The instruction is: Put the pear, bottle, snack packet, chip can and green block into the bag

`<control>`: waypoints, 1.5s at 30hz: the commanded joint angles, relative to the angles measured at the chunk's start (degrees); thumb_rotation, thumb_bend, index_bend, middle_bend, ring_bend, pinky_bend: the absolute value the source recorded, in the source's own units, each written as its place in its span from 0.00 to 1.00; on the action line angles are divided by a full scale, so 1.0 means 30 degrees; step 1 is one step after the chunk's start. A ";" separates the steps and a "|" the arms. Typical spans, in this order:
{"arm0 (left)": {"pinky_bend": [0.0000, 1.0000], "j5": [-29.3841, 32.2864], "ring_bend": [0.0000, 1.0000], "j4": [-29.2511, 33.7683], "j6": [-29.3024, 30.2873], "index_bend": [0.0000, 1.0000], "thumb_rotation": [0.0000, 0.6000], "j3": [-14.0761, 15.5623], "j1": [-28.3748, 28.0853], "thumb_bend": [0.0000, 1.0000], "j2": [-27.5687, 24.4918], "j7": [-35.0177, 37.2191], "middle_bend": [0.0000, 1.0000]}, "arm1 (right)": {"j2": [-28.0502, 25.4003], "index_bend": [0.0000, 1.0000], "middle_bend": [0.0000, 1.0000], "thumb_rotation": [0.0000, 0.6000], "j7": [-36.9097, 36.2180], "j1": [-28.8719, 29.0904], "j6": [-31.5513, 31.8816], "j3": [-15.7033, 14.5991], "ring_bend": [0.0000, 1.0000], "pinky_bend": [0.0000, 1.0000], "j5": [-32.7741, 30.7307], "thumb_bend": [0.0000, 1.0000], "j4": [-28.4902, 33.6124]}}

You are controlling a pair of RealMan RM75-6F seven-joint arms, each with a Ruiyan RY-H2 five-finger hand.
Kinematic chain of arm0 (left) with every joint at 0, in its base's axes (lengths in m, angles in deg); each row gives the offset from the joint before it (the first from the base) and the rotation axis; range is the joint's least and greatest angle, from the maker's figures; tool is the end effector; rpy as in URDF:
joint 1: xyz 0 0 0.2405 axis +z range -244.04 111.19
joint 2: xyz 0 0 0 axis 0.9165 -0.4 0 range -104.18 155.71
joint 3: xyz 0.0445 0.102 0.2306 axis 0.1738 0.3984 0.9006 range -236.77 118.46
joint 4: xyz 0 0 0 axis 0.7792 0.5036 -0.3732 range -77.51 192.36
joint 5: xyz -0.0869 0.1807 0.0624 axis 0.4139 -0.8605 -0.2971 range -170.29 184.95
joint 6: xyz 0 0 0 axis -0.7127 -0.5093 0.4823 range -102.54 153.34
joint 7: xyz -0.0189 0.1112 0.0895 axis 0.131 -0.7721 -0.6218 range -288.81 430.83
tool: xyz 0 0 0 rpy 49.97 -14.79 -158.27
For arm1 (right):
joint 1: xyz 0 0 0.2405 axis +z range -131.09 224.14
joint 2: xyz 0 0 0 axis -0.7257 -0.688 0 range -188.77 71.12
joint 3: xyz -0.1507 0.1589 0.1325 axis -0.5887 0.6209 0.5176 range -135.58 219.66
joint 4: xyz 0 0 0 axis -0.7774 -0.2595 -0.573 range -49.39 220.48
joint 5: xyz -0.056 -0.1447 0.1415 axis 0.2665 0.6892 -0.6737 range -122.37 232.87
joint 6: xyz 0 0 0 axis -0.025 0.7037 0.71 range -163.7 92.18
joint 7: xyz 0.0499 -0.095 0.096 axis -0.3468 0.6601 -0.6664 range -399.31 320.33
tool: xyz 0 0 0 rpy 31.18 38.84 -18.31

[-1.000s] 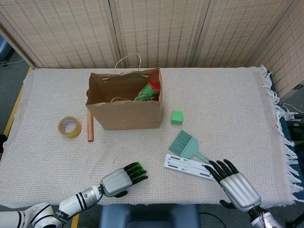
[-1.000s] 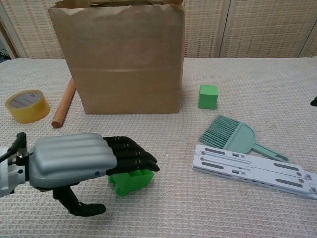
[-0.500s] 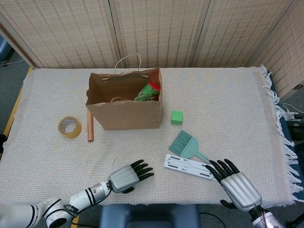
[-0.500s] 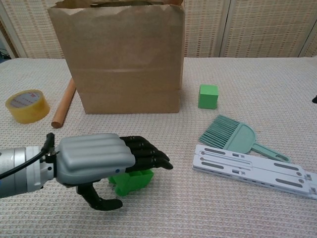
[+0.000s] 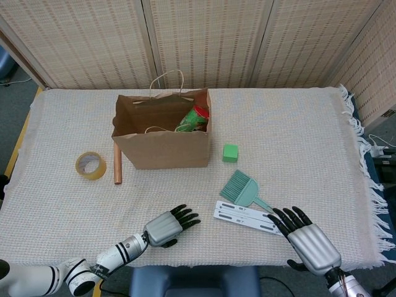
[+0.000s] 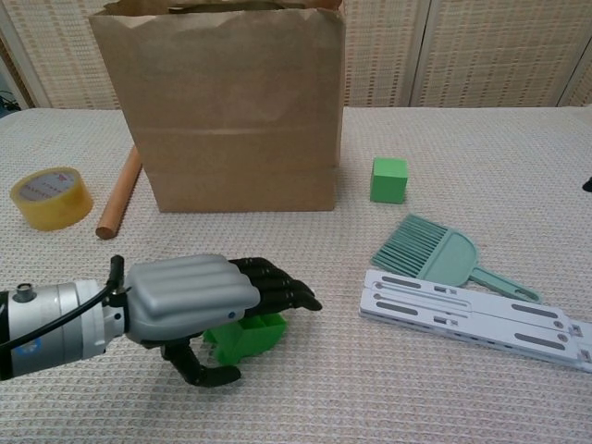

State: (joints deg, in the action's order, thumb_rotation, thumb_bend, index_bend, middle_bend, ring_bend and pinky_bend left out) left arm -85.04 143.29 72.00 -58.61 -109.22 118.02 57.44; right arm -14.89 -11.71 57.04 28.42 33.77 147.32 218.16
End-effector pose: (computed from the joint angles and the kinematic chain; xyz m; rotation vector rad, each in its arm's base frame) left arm -0.1229 0.2523 -0.0794 -2.4784 -0.6740 -0.9312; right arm -0.1797 -0.1348 0.1408 1.9597 -0.9829 0.6389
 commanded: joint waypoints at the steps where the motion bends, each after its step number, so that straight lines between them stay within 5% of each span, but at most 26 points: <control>1: 0.05 0.0130 0.00 -0.0130 0.0076 0.00 1.00 0.0017 -0.0056 0.39 0.0070 0.0079 0.00 | 0.0002 0.00 0.00 1.00 0.0005 -0.0014 0.0007 0.0009 0.00 0.00 0.0016 0.06 -0.0005; 10: 0.10 0.0463 0.00 -0.0646 0.0352 0.01 1.00 0.0258 -0.0020 0.40 0.0398 0.0081 0.00 | -0.0012 0.00 0.00 1.00 -0.0028 -0.0070 0.0012 0.0016 0.00 0.00 0.0154 0.06 0.0031; 14: 0.19 0.0661 0.02 -0.0792 0.0440 0.15 1.00 0.0309 0.0011 0.45 0.0418 0.0044 0.04 | -0.0002 0.00 0.00 1.00 -0.0024 -0.0077 -0.0031 0.0015 0.00 0.00 0.0180 0.06 0.0002; 16: 0.30 0.0785 0.10 -0.0784 0.0474 0.28 1.00 0.0321 0.0028 0.51 0.0411 -0.0180 0.16 | 0.0021 0.00 0.00 1.00 -0.0022 -0.0082 -0.0049 0.0016 0.00 0.00 0.0209 0.06 -0.0008; 20: 0.60 0.0804 0.44 -0.0689 0.0470 0.52 1.00 0.0492 0.0008 0.62 0.0276 -0.0879 0.48 | 0.0038 0.00 0.00 1.00 -0.0038 -0.0091 -0.0054 0.0035 0.00 0.00 0.0230 0.06 -0.0016; 23: 0.70 0.0677 0.56 -0.0496 0.0638 0.60 1.00 0.0631 0.0029 0.64 0.0054 -0.1356 0.59 | 0.0039 0.00 0.00 1.00 -0.0035 -0.0091 -0.0083 0.0042 0.00 0.00 0.0205 0.06 -0.0029; 29: 0.73 0.0527 0.60 0.0611 0.1858 0.64 1.00 0.0439 0.0359 0.64 -0.0978 -0.1538 0.64 | 0.0023 0.00 0.00 1.00 -0.0111 -0.0119 -0.0072 0.0037 0.00 0.00 0.0303 0.06 -0.0018; 38: 0.72 0.1677 0.60 0.4012 0.4685 0.65 1.00 -0.0789 0.1617 0.64 -0.4707 -0.1470 0.65 | -0.0046 0.00 0.00 1.00 -0.0271 -0.0196 -0.0065 -0.0041 0.00 0.00 0.0548 0.06 -0.0001; 45: 0.71 0.5182 0.60 0.6098 0.8018 0.66 1.00 -0.3447 0.3385 0.65 -0.7074 0.0847 0.65 | -0.0034 0.00 0.00 1.00 -0.0213 -0.0296 -0.0059 -0.0140 0.00 0.00 0.0832 0.06 0.0040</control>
State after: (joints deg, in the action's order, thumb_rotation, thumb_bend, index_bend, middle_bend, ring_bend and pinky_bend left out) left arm -72.96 159.31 92.59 -65.79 -101.23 98.52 57.21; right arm -14.99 -12.34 56.16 28.23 33.36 149.81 218.28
